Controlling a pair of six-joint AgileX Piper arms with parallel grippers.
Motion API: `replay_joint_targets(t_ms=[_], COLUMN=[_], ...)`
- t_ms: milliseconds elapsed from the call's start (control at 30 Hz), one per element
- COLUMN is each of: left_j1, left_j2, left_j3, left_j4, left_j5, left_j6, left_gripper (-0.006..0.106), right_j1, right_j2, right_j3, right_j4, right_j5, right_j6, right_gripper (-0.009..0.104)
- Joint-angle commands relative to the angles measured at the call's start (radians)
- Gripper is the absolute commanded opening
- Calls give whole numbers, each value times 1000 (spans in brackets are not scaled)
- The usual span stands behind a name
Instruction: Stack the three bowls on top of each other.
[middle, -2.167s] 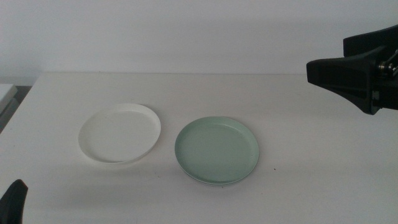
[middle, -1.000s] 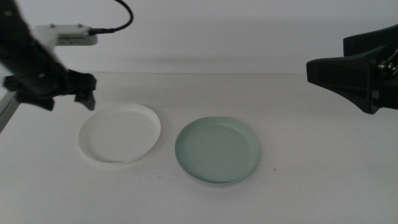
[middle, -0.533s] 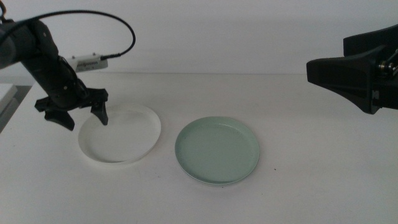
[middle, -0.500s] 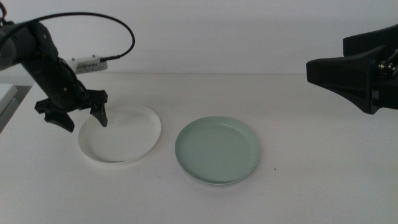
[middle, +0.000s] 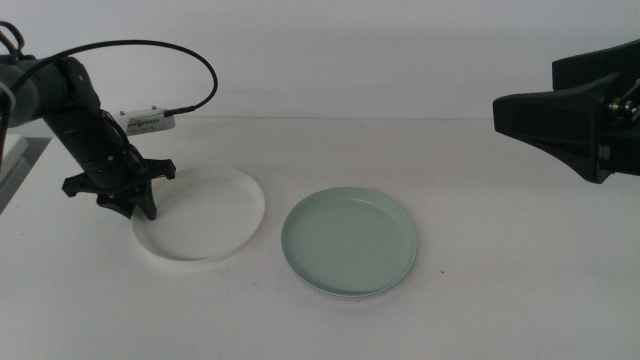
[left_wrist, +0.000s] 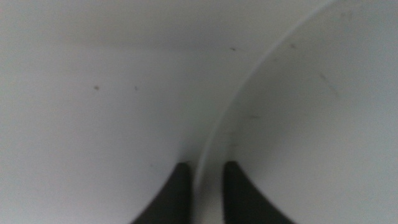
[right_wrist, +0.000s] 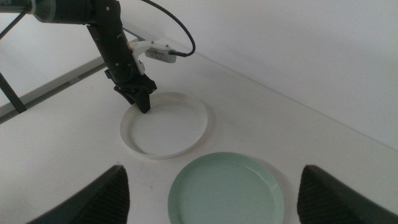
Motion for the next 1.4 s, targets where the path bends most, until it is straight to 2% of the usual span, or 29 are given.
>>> replay_joint_targets(t_ms=[0,67,100,333,533,633,767,1000,1367], left_j1=[1,1,1,-13,-84,-156,-261,-398,-451], left_j2=[-3,-3,-8,-162,-277,-279,-249,-177,-99], left_j3=[-6,-6,-6,-31,-107,-116,-114,-114,-114], left_j4=[1,8,11,7,-29,-50,-19,-41,-38], left_j5=[-3,5,24,85,153,153,153,112,62], left_j6=[3,3,10,27,35,29,-25,-61,-86], left_gripper=[15,0,-2,-2,-2,-2,-2,-2,-2], right_j1=[-5,-5,-5,-5,-5,-5,-5,-5,-5], right_j2=[-1,-1,-1,-1,-1,-1,-1,-1,-1], right_j3=[0,0,0,0,0,0,0,0,0], right_j4=[2,2,2,2,2,2,2,2,2], right_j5=[-9,-9,-9,-9,-9,-9,-9,-9,-9], right_j6=[-3,-3,-3,-3,-3,-3,-3,-3,-3], right_gripper=[91,91,91,91,91,91,91,91,91])
